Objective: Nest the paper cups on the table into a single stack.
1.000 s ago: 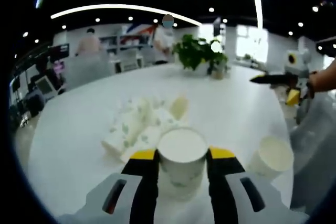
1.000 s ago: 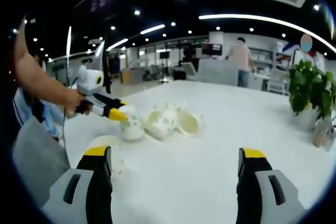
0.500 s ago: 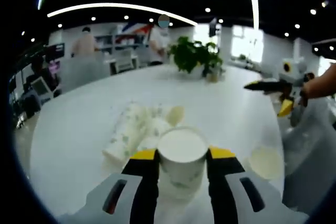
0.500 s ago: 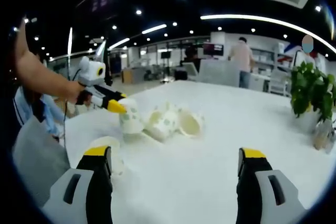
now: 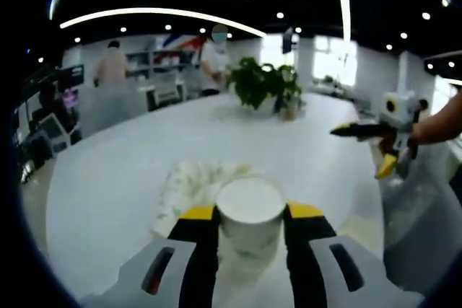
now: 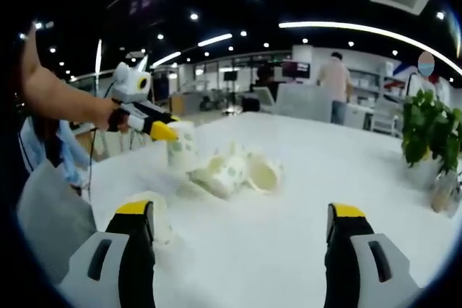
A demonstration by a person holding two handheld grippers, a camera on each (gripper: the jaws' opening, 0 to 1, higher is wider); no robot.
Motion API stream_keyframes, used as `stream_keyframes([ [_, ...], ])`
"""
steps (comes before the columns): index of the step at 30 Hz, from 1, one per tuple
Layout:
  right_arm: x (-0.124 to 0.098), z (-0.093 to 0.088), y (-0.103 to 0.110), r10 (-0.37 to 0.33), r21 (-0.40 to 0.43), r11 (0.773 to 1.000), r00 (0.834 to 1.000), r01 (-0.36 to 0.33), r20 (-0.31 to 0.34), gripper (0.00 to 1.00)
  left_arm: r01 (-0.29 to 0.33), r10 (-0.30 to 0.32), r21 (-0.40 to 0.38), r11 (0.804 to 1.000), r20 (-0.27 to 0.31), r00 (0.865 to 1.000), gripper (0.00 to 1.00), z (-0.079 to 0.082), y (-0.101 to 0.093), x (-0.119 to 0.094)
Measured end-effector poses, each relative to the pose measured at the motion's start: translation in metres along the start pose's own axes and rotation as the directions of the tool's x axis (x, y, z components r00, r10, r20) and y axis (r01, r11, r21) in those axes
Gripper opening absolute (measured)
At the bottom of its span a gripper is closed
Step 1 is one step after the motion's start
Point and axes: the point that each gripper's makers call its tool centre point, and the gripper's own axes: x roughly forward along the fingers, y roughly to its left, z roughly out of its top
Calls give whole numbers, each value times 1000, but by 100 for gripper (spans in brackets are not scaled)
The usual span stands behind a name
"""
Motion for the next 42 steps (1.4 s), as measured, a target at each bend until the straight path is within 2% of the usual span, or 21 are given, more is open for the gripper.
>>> stream_keyframes([
  [11, 2, 8, 4, 8, -14, 1000, 1000, -8, 9, 98, 51, -51, 50, 997, 1, 999, 33, 35, -9, -5],
  [25, 5, 18, 8, 21, -23, 1000, 999, -20, 29, 97, 60, -61, 78, 995, 7, 998, 33, 49, -9, -9],
  [42, 13, 40, 22, 71, -33, 997, 995, -69, 65, 93, 124, -130, 132, 983, 39, 991, 33, 77, -34, -21],
])
